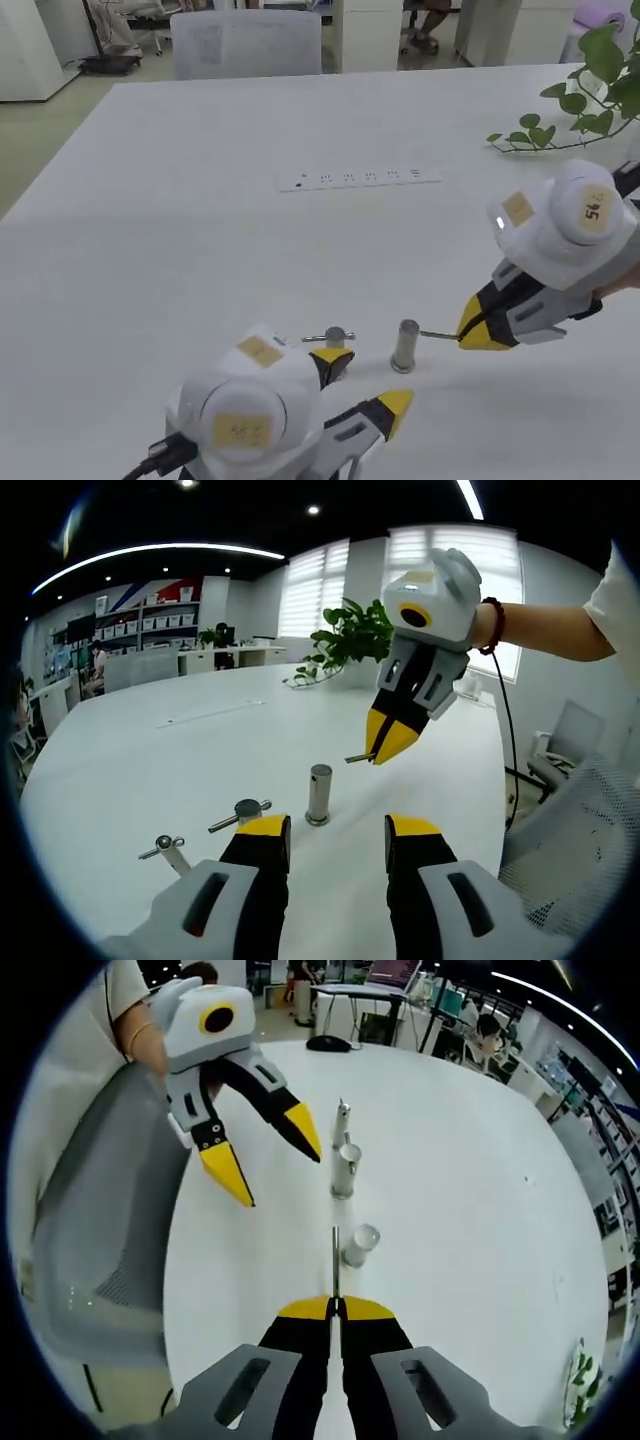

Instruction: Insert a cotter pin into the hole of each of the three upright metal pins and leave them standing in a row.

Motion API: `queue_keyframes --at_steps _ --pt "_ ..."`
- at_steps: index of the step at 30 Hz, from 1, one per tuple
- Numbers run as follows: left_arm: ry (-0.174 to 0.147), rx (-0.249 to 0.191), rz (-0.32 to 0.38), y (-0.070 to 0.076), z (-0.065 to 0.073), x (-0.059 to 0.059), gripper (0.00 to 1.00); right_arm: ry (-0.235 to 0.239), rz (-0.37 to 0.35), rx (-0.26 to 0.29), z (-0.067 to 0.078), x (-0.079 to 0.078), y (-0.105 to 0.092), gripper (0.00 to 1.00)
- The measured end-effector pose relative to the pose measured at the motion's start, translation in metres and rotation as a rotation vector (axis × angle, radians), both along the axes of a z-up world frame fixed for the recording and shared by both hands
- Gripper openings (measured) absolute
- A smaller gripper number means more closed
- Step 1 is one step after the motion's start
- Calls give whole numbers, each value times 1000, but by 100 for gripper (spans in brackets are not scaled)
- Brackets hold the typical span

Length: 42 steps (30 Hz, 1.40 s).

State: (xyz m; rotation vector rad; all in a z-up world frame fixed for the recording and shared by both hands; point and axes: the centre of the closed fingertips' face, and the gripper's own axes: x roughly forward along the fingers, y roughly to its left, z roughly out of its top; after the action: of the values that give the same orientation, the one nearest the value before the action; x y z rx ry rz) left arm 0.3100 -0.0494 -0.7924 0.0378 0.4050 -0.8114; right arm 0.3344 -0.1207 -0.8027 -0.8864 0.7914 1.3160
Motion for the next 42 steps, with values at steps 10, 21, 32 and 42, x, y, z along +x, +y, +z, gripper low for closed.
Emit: queue_keyframes --at_steps 10,21,32,42 --pt "29 -30 74 -14 -15 20 33 0 -17 -54 -15 14 -13 4" --pt "39 -23 116 -23 -31 34 29 9 -2 -65 -24 22 -14 4" --pt "30 -26 140 -33 -39 48 25 12 23 -75 -28 29 -12 4" --pt "14 -27 144 -42 -40 56 21 15 34 -85 -29 29 -12 4"
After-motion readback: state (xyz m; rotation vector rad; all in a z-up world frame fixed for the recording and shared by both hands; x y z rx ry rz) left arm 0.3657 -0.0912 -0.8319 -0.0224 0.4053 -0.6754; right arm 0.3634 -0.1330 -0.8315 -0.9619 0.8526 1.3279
